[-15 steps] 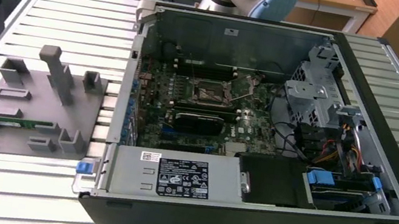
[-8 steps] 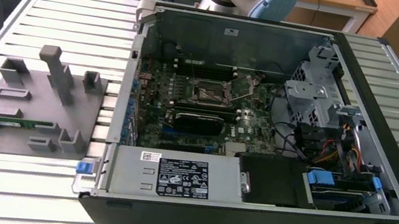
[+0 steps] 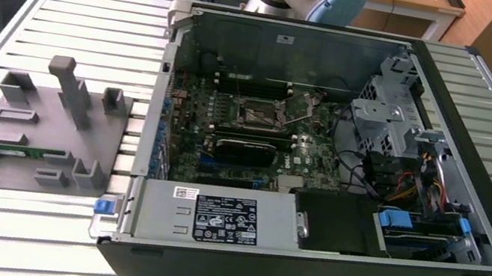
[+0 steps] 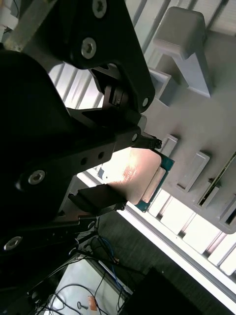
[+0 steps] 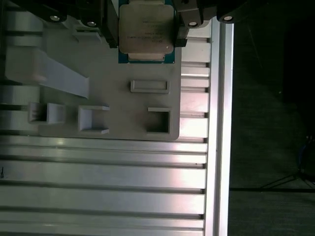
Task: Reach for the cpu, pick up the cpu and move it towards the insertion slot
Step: 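Pick up the cpu and move it towards the insertion slot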
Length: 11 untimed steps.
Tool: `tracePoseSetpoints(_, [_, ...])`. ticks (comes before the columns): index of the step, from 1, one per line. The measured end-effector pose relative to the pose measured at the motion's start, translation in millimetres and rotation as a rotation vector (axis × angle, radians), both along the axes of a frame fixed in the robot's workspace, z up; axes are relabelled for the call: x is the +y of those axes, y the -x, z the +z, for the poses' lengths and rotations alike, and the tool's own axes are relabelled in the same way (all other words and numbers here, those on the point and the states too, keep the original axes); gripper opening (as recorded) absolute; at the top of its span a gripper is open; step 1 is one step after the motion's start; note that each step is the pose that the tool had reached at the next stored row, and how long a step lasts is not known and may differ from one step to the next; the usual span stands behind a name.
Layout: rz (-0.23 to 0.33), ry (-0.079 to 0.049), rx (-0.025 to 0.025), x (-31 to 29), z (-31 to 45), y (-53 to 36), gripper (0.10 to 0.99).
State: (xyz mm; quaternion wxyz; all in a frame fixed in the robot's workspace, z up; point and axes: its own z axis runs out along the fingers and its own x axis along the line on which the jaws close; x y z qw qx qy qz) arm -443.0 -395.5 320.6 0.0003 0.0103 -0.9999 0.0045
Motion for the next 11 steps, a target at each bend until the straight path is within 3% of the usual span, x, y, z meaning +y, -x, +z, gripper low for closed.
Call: tracePoseSetpoints(11, [0.000, 0.002, 0.0000, 0.4, 8.1, 0.0, 0.541])
